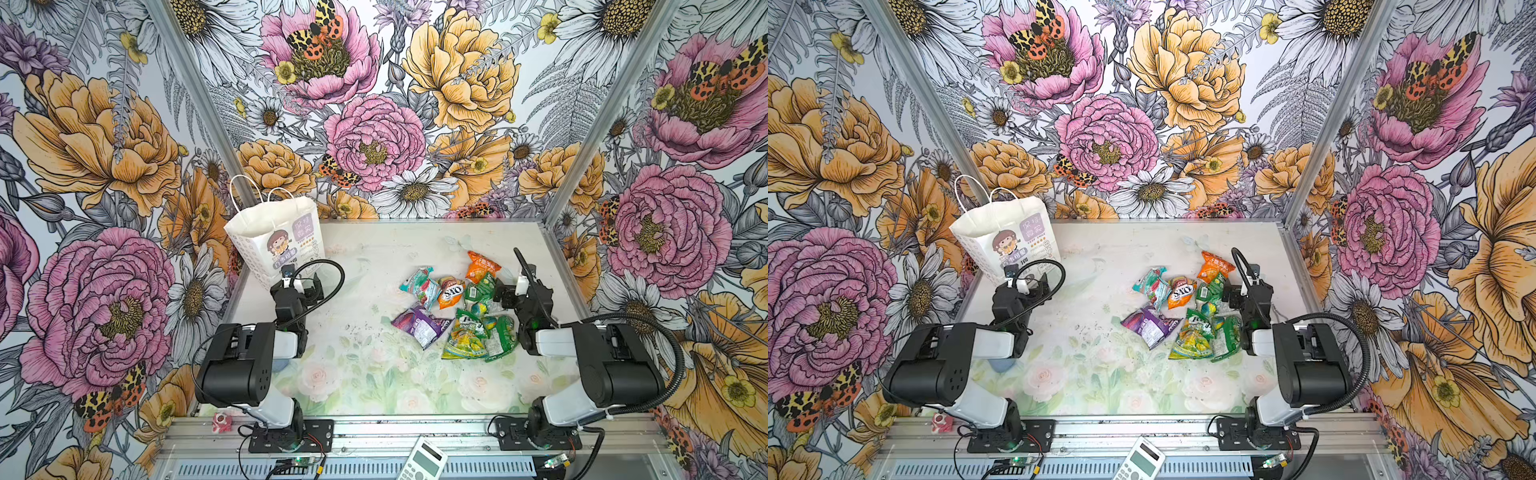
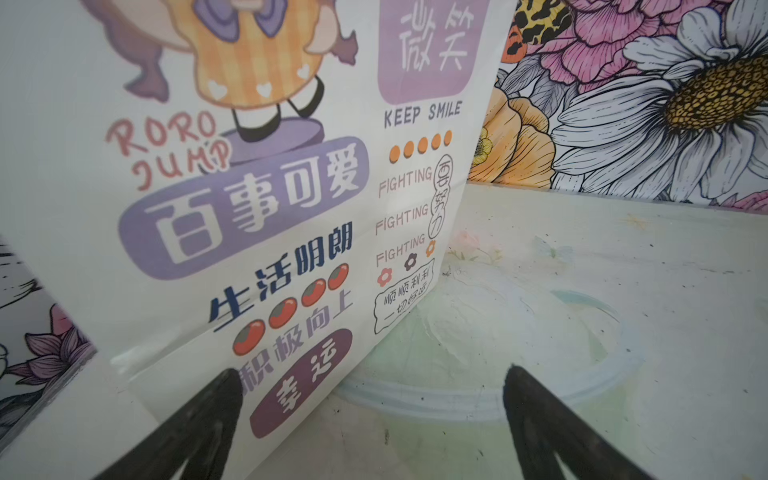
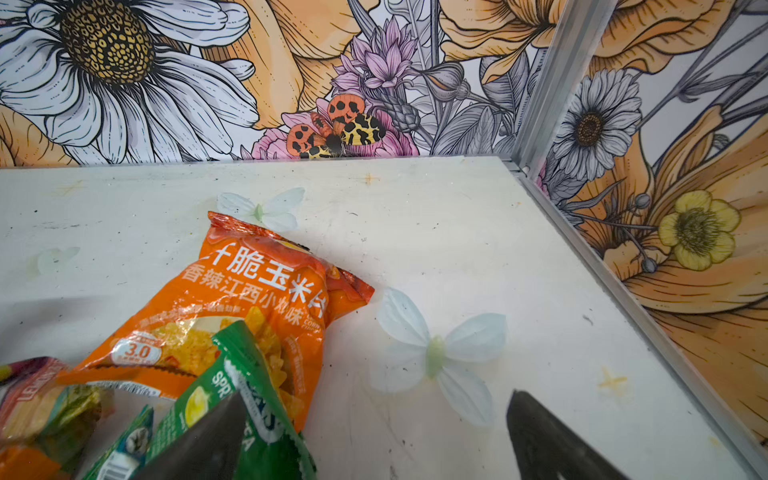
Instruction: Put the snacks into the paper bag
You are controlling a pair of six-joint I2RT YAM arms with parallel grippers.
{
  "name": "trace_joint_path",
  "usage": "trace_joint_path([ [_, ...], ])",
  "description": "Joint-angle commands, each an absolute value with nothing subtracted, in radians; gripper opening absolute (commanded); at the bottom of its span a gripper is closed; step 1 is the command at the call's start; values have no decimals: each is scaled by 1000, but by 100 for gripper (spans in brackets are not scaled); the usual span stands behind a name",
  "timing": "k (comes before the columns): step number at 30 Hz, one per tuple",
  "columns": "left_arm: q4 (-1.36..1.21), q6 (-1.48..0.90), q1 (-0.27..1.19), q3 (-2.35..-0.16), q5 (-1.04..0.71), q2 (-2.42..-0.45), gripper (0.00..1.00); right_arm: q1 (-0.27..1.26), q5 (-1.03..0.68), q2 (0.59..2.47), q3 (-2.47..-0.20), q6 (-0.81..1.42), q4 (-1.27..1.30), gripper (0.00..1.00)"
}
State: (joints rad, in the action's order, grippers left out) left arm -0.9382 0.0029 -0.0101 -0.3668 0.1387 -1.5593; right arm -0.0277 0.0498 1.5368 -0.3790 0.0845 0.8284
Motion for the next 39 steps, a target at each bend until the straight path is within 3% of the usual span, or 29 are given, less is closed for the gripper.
trace_joint_path([
  [1,-942,1,-11,-379,87,-1551,99,-26,60,1537,-398,77,855,100],
  [39,-919,22,-4,-385,58,-1535,99,-26,67,1522,-412,77,824,99],
])
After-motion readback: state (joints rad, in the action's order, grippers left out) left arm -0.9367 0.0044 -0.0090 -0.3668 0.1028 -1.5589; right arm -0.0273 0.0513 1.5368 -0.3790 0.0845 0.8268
